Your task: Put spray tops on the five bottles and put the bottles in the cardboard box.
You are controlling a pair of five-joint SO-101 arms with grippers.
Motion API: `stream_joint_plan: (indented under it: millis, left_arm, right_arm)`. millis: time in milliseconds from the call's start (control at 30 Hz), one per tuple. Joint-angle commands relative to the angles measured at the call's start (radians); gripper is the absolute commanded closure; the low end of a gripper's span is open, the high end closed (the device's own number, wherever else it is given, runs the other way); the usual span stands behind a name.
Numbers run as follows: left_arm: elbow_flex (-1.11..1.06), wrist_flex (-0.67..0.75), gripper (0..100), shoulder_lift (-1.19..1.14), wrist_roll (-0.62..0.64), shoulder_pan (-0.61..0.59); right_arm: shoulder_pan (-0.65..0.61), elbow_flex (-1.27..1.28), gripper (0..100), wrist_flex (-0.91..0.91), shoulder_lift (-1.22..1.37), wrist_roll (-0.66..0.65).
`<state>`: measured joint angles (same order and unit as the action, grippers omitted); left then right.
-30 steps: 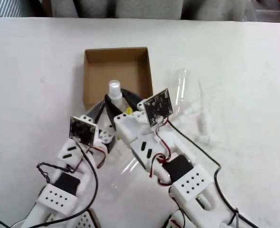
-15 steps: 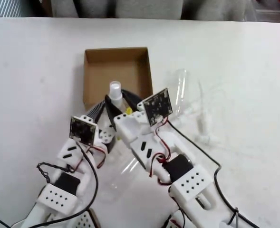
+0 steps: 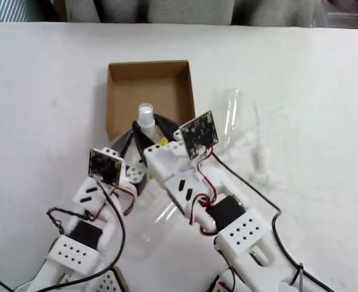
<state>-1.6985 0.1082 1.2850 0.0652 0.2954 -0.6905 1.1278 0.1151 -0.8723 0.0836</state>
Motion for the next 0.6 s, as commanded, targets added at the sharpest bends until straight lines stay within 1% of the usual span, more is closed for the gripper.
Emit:
stream_joint_plan:
  millis: [0, 67, 133, 267, 367, 567]
  left_arm:
    - [0.002, 0.002, 90, 0.025, 0.008, -0.005]
    - [0.002, 0.002, 90, 0.025, 0.008, -0.004]
    - [0.002, 0.002, 90, 0.025, 0.008, -0.004]
    - [0.002, 0.002, 90, 0.025, 0.008, -0.004]
    - [0.002, 0.002, 90, 0.025, 0.008, -0.005]
    - [0.002, 0.002, 90, 0.025, 0.008, -0.007]
  right_arm:
    - [-0.007, -0.029, 98.3, 0.004, 0.015, -0.012]
    - [-0.007, -0.029, 98.2, 0.004, 0.015, -0.012]
    - [-0.007, -0.031, 95.6, 0.004, 0.015, -0.012]
    - [-0.01, -0.031, 83.5, 0.025, 0.013, -0.012]
    - [-0.015, -0.031, 77.3, 0.033, 0.005, -0.011]
    - [-0.015, -0.032, 74.4, 0.031, 0.005, -0.003]
